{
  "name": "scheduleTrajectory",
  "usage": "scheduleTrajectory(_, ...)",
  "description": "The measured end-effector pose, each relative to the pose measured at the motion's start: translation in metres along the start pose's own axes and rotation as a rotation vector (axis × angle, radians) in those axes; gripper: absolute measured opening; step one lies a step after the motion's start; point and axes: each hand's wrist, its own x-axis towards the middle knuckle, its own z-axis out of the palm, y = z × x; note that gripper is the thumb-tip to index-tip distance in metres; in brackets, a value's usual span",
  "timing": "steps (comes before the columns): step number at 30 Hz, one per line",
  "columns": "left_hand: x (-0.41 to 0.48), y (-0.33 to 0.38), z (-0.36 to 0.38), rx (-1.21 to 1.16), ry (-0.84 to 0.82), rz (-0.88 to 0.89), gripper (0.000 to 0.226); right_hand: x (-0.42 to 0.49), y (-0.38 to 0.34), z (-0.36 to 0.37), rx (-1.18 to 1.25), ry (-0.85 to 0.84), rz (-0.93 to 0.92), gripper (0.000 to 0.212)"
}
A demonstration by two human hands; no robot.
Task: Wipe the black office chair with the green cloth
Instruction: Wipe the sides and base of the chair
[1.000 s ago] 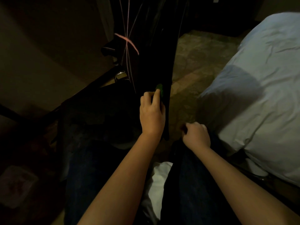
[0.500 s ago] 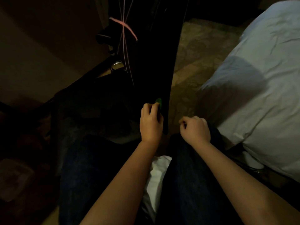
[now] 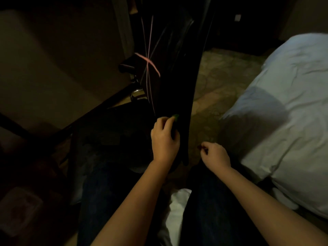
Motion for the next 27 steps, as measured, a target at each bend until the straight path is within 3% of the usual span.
scheduleTrajectory(3,0.027,0.026,-0.024,-0.045,0.114,0.052,0.044,0.017,-0.015,-0.023,0.077,0.017,-0.023,0.012)
scheduleTrajectory(7,0.065,0.059,-0.051,-0.047,0.233,0.136,0.047,0.042,-0.063,-0.074,0.168,0.192,-0.188,0.004)
scheduleTrajectory(13,0.114,0.084,-0.075,0.02,0.161,0.137,0.046,0.068,-0.129,-0.159,0.259,0.472,-0.343,0.023)
scheduleTrajectory(19,0.139,0.095,-0.079,0.056,0.164,0.071,0.024,0.073,-0.145,-0.171,0.181,0.49,-0.329,0.027)
scheduleTrajectory(27,0.154,0.092,-0.077,0.107,0.152,0.085,0.026,0.069,-0.15,-0.164,0.247,0.533,-0.328,0.018)
